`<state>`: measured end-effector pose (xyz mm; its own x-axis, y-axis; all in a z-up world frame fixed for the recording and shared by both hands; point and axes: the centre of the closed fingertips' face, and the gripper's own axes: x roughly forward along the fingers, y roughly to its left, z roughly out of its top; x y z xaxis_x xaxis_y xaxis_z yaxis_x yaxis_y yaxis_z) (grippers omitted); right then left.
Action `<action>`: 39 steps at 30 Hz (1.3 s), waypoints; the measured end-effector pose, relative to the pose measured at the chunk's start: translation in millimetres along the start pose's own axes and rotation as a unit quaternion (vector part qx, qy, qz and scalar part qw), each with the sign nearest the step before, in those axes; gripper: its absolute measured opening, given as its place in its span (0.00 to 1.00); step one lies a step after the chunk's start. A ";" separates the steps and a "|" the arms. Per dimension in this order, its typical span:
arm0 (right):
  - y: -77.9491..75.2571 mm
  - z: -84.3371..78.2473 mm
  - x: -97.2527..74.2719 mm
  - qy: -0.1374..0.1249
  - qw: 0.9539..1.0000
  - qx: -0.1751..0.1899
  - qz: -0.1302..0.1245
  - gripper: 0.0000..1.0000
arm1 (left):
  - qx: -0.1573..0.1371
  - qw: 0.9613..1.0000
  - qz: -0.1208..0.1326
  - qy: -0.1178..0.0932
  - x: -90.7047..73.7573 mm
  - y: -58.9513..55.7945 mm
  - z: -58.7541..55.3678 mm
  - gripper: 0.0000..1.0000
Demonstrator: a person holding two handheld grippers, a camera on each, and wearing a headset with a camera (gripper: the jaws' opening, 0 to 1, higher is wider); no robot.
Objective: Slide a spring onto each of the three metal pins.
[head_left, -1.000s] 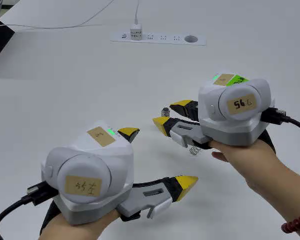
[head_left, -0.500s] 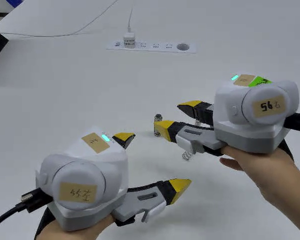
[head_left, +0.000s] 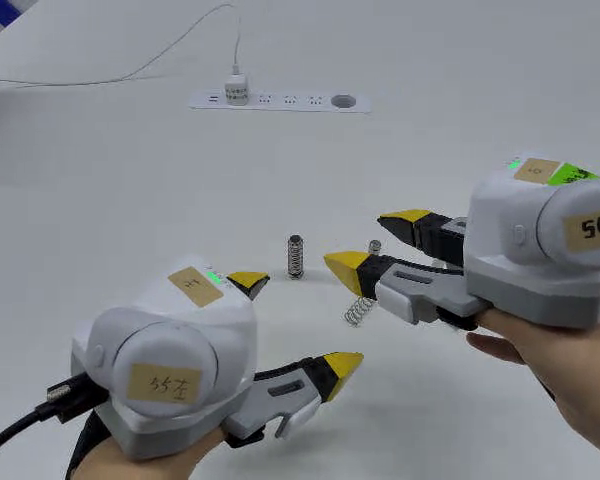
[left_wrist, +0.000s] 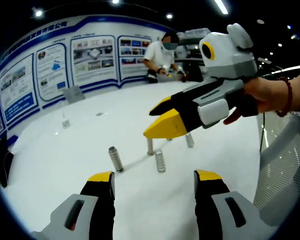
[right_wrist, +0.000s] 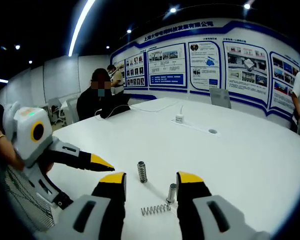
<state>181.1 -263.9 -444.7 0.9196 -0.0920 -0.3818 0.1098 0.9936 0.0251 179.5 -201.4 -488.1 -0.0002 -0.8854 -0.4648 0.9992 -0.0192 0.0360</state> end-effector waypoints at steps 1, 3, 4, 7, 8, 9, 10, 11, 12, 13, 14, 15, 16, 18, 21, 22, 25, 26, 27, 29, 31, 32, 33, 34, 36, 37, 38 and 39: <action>-1.7 0.3 -2.4 -0.002 1.000 0.003 -0.003 0.41 | 0.003 1.000 0.002 0.005 1.2 0.8 -1.6 0.63; -5.4 0.5 -8.5 -0.004 1.000 0.007 -0.008 0.42 | 0.008 1.000 0.002 0.011 4.7 1.9 -4.3 0.60; -6.7 0.4 -10.9 -0.005 1.000 0.009 -0.009 0.42 | 0.007 1.000 0.001 0.012 5.9 2.2 -4.7 0.60; -11.0 -1.5 -17.9 -0.005 1.000 0.011 -0.015 0.42 | 0.006 1.000 0.000 0.013 9.8 2.8 -4.2 0.59; -13.0 -2.4 -20.9 -0.005 1.000 0.012 -0.019 0.42 | 0.006 1.000 -0.002 0.012 11.6 3.0 -3.1 0.58; -13.9 -2.9 -22.8 -0.006 1.000 0.013 -0.020 0.42 | 0.006 1.000 -0.003 0.011 12.7 3.1 -2.5 0.57; -15.3 -4.1 -25.8 -0.006 1.000 0.016 -0.021 0.42 | 0.006 1.000 -0.003 0.011 14.5 3.2 -1.9 0.56; -16.1 -5.0 -27.7 -0.006 1.000 0.016 -0.023 0.42 | 0.006 1.000 -0.003 0.010 15.6 3.2 -1.5 0.56; -16.9 -5.9 -29.4 -0.006 1.000 0.016 -0.024 0.42 | 0.005 1.000 -0.005 0.010 16.6 3.0 -1.0 0.55; -17.6 -7.7 -32.1 -0.005 1.000 0.016 -0.025 0.42 | 0.003 1.000 -0.006 0.009 18.1 2.6 -0.6 0.55; -18.1 -8.9 -34.1 -0.005 1.000 0.016 -0.025 0.42 | 0.003 1.000 -0.007 0.009 19.2 2.2 -0.7 0.54; -18.9 -10.2 -37.1 -0.007 1.000 0.017 -0.025 0.42 | 0.003 1.000 -0.008 0.011 21.0 1.5 -1.3 0.53; -19.7 -11.5 -39.1 -0.007 0.999 0.018 -0.026 0.42 | 0.002 1.000 -0.008 0.013 22.2 1.1 -1.8 0.52; -21.2 -15.7 -42.7 -0.004 0.999 0.018 -0.027 0.42 | 0.002 1.000 -0.009 0.015 24.6 -0.1 -2.8 0.50; -23.6 -21.5 -48.1 0.001 0.999 0.018 -0.030 0.42 | 0.003 1.000 -0.007 0.024 28.4 -0.2 -6.4 0.47; -24.6 -22.9 -50.5 0.000 0.999 0.024 -0.030 0.42 | 0.002 1.000 -0.008 0.025 30.0 -0.2 -7.6 0.46; -26.1 -25.9 -55.3 0.001 0.999 0.026 -0.033 0.43 | -0.006 1.000 -0.011 0.027 33.4 -1.3 -8.5 0.44; -26.6 -27.1 -56.4 0.003 0.999 0.025 -0.034 0.43 | -0.007 1.000 -0.012 0.028 34.7 -1.6 -8.7 0.43; -26.9 -28.3 -57.5 0.004 0.999 0.024 -0.035 0.43 | -0.008 0.999 -0.012 0.029 36.0 -1.8 -9.1 0.42; -28.2 -30.8 -60.3 0.005 0.999 0.025 -0.035 0.43 | -0.008 0.999 -0.011 0.032 39.0 -1.9 -10.4 0.41; -28.9 -34.0 -62.6 0.007 0.999 0.027 -0.036 0.43 | -0.009 0.999 -0.013 0.034 42.1 -3.2 -11.4 0.40; -29.2 -36.0 -63.6 0.008 0.999 0.027 -0.036 0.44 | -0.010 0.999 -0.015 0.036 44.1 -4.2 -12.4 0.39; -29.4 -37.3 -64.4 0.009 0.999 0.028 -0.037 0.44 | -0.009 0.999 -0.016 0.039 45.5 -4.7 -13.3 0.38; -29.5 -38.6 -65.0 0.010 0.999 0.029 -0.037 0.45 | -0.007 0.999 -0.017 0.041 46.8 -5.0 -14.3 0.37; -29.7 -41.3 -66.6 0.010 0.999 0.033 -0.038 0.45 | -0.007 0.999 -0.018 0.044 49.8 -5.4 -15.9 0.35; -29.9 -42.2 -67.0 0.010 0.999 0.034 -0.039 0.46 | -0.008 0.999 -0.019 0.044 50.8 -5.6 -16.1 0.34; -30.2 -43.8 -67.8 0.011 0.998 0.037 -0.040 0.46 | -0.011 0.999 -0.021 0.044 52.5 -6.1 -16.4 0.32; -30.4 -44.8 -68.2 0.012 0.998 0.038 -0.042 0.46 | -0.013 0.999 -0.023 0.046 53.6 -6.5 -16.9 0.31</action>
<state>98.2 -284.9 -460.8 0.8967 -0.1716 -0.4081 0.2150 0.9746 0.0625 173.6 -240.9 -528.2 -0.0427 -0.8378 -0.5443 0.9990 -0.0445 -0.0098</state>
